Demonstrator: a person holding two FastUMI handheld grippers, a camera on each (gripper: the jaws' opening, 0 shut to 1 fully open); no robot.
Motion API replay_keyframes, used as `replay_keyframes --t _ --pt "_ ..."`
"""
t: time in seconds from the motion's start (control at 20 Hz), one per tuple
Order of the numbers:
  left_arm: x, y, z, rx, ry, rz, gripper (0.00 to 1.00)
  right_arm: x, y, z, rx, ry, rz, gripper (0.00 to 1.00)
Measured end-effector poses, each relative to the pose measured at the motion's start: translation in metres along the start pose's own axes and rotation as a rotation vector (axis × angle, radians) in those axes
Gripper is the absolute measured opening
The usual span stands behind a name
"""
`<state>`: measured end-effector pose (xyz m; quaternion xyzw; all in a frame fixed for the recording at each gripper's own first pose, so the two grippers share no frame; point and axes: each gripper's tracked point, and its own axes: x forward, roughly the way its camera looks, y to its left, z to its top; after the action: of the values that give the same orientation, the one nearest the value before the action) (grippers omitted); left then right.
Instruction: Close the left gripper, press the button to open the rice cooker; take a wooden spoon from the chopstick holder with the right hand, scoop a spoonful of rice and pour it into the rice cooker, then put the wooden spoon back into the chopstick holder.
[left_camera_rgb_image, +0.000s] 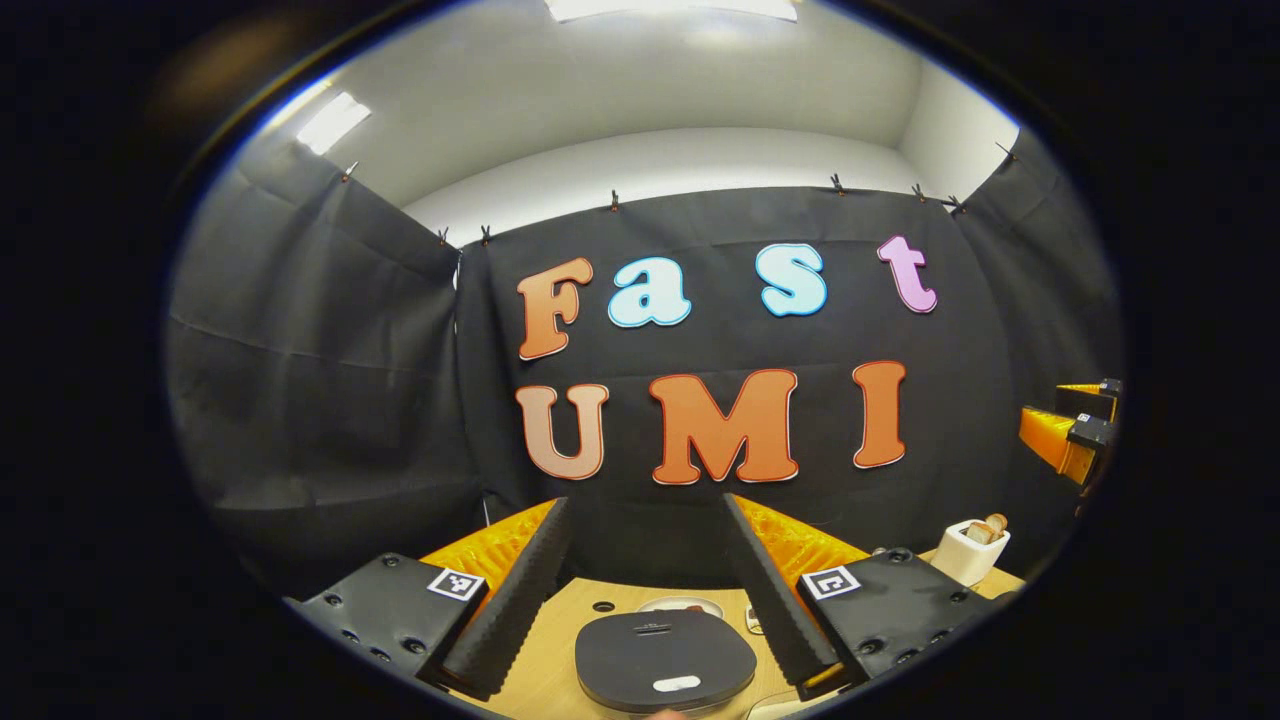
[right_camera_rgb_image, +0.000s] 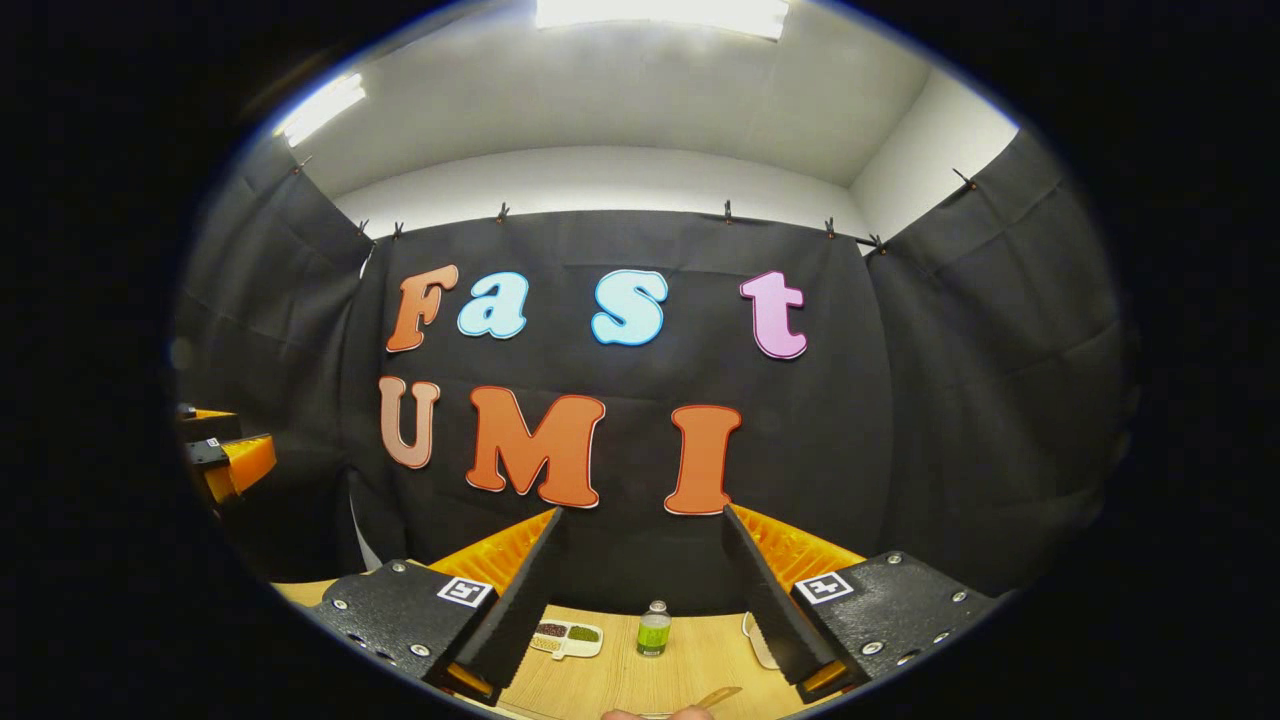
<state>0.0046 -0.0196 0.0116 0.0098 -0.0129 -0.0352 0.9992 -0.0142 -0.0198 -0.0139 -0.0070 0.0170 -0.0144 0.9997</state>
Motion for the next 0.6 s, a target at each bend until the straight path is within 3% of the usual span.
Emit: replay_keyframes --t 0.35,0.6 --pt "0.006 0.023 -0.005 0.045 0.009 0.040 0.44 0.005 0.001 -0.010 -0.002 0.032 -0.014 0.94" --pt "0.019 0.046 -0.027 0.027 0.103 0.063 0.09 0.005 -0.019 -0.018 -0.006 0.049 -0.061 0.94"
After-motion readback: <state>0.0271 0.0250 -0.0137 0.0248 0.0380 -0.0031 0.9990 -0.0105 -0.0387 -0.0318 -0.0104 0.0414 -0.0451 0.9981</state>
